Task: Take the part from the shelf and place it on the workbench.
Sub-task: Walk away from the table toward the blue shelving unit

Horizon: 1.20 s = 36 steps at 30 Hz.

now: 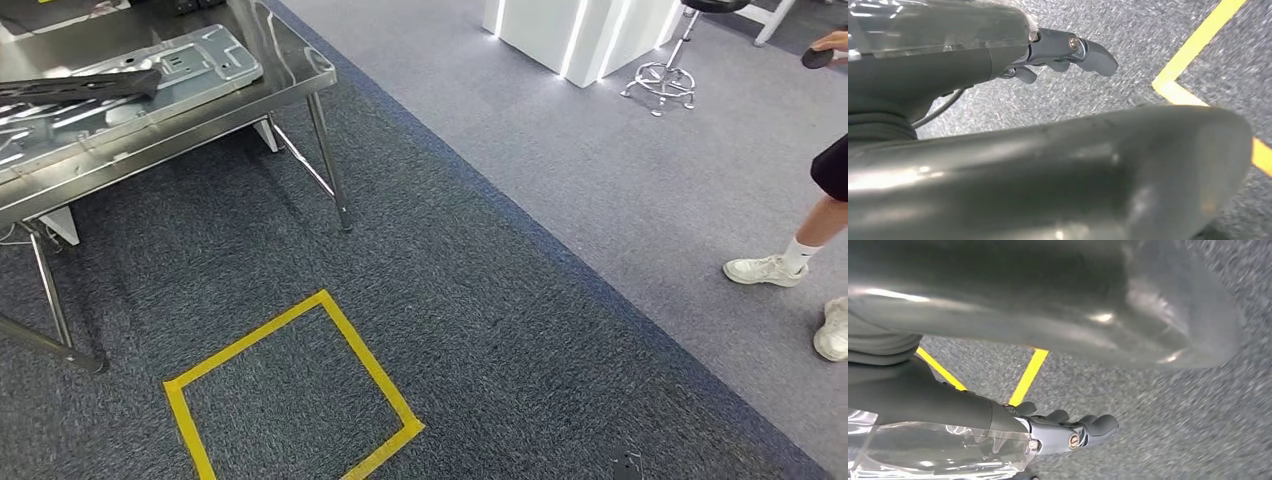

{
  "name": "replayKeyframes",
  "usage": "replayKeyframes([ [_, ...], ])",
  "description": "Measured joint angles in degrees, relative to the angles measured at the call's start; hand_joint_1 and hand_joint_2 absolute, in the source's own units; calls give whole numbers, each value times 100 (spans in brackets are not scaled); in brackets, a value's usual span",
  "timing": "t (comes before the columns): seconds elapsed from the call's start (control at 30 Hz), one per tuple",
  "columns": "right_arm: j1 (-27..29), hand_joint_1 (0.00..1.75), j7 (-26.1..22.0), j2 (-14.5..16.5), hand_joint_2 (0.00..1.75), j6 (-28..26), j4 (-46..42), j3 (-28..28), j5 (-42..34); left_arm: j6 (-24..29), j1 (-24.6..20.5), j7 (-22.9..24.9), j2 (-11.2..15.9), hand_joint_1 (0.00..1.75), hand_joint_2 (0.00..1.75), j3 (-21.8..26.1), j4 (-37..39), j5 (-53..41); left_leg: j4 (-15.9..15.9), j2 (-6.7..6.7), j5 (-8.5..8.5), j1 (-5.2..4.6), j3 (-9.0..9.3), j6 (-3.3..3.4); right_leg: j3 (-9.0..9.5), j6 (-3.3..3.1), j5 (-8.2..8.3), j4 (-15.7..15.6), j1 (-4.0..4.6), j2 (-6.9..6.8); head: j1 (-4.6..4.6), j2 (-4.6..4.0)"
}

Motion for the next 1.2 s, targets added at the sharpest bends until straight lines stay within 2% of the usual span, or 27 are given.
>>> replayKeyframes([
  [0.03,5,0,-2,0,0,1,1,-1,1,0,2,7,0,0,0,0,0,-4,74,-14,5,0,32,2,-57,6,38,13,6,66,-1,0],
  [0.07,9,0,-2,0,0,1,1,-1,2,0,1,11,0,0,0,0,-1,-7,-68,-22,106,1,167,12,-107,17,70,30,9,129,-1,0],
  [0.1,10,0,-4,0,0,1,2,-1,5,1,-3,14,0,0,0,0,-1,-8,-425,-60,265,2,410,30,-152,32,97,50,8,193,-1,1],
  [0.17,8,0,-7,1,0,1,2,1,17,2,-11,14,-1,0,0,0,-1,-11,-1218,-250,483,1,899,82,-221,77,143,91,9,300,1,1],
  [0.2,6,0,-9,2,0,1,2,1,24,2,-15,14,-2,0,0,0,-1,-13,-1473,-333,531,-3,1043,104,-248,108,167,106,8,344,2,1],
  [0.23,6,0,-9,2,0,1,2,1,31,2,-20,14,-3,0,0,0,-1,-13,-1569,-378,531,-11,1085,122,-269,142,193,114,7,382,3,1],
  [0.3,11,0,-12,0,0,1,2,0,45,3,-26,13,-9,0,0,0,-1,-10,-1601,-309,577,-9,1066,174,-301,214,239,117,-1,455,5,0],
  [0.33,13,0,-16,-3,0,2,3,0,55,4,-28,12,-15,0,0,0,-1,-5,-1624,-260,608,-4,1059,216,-333,242,211,161,-3,426,7,0],
  [0.37,11,0,-23,-5,0,6,3,0,65,5,-26,7,-20,0,0,1,-1,7,-1650,-203,644,1,1050,263,-400,267,116,289,-3,359,15,0],
  [0.4,3,0,-30,-7,0,9,3,0,77,6,-18,1,-26,0,0,2,-1,21,-1671,-142,675,2,1033,300,-519,287,-56,544,-6,265,22,-1],
  [0.47,-14,0,-37,-6,0,16,3,0,93,7,10,-11,-26,0,0,7,-1,44,-1669,-20,701,-31,988,340,-841,331,-461,1273,-16,112,35,-1],
  [0.5,-16,0,-37,-4,0,17,3,1,98,7,27,-15,-27,0,0,8,-1,48,-1663,44,706,-44,965,344,-961,348,-580,1576,-23,86,36,-1],
  [0.53,-13,0,-33,-2,0,19,4,1,100,6,40,-17,-28,0,0,9,-1,48,-1653,105,710,-52,946,347,-983,356,-586,1688,-26,71,35,-1],
  [0.57,-11,0,-25,-1,0,20,4,1,102,5,46,-20,-30,0,0,9,-1,46,-1640,162,710,-56,931,345,-896,355,-493,1586,-26,54,36,0],
  [0.63,-18,0,-1,-2,0,21,4,1,108,-3,46,-27,-36,0,0,9,-1,33,-1618,269,702,-61,925,332,-452,316,-168,864,-8,-61,36,1],
  [0.7,-40,0,19,-3,0,18,4,1,119,-14,45,-35,-40,0,0,9,-1,8,-1598,356,682,-85,927,291,-108,232,6,232,48,-229,34,0],
  [0.73,-46,0,23,-4,0,15,5,1,123,-19,43,-38,-42,0,0,8,-1,-3,-1592,395,674,-95,927,266,-59,195,14,109,75,-270,32,0],
  [0.8,-42,0,28,-12,0,14,7,1,128,-31,32,-38,-43,0,0,7,-1,-17,-1588,459,664,-104,928,212,-75,132,35,68,81,-194,31,1],
  [0.87,-42,0,36,-18,0,14,8,1,129,-76,24,-41,-45,0,0,7,-1,-19,-1449,327,545,-87,877,150,-72,73,79,18,48,-109,29,1],
  [0.93,-56,0,68,-15,0,22,9,1,127,-184,36,-37,-47,0,0,7,-1,-9,-888,90,202,-45,636,95,-79,25,113,-9,28,-23,25,0],
  [0.97,-58,0,97,-15,0,37,9,1,119,-250,47,-27,-48,0,44,8,0,1,-495,27,11,-25,460,76,-91,10,120,-6,28,25,25,0],
  [1.0,-53,0,135,-15,0,60,9,1,100,-308,58,-12,-48,0,87,8,1,7,-158,1,-112,-3,306,57,-100,5,125,0,29,80,25,0],
  [1.03,-44,0,181,-15,0,91,11,-4,69,-355,67,5,-48,0,131,9,1,12,18,-9,-126,19,225,37,-107,5,127,11,28,139,25,0],
  [1.07,-33,0,228,-15,0,124,13,-15,29,-389,74,21,-48,0,175,9,2,14,-13,-13,-31,43,236,20,-112,11,126,26,23,200,25,0],
  [1.1,-25,0,284,-15,0,156,15,-32,-18,-415,76,32,-46,0,175,9,2,13,-257,-35,157,72,348,3,-114,25,121,49,14,264,25,0],
  [1.13,-21,0,344,-15,0,193,17,-53,-68,-436,79,39,-44,0,175,9,2,11,-626,-115,368,106,516,-14,-121,45,111,78,6,325,25,0],
  [1.2,-26,0,497,-15,0,289,19,-114,-193,-467,88,45,-42,0,175,11,2,4,-1237,-330,598,140,776,-22,-168,120,92,157,1,438,27,0],
])
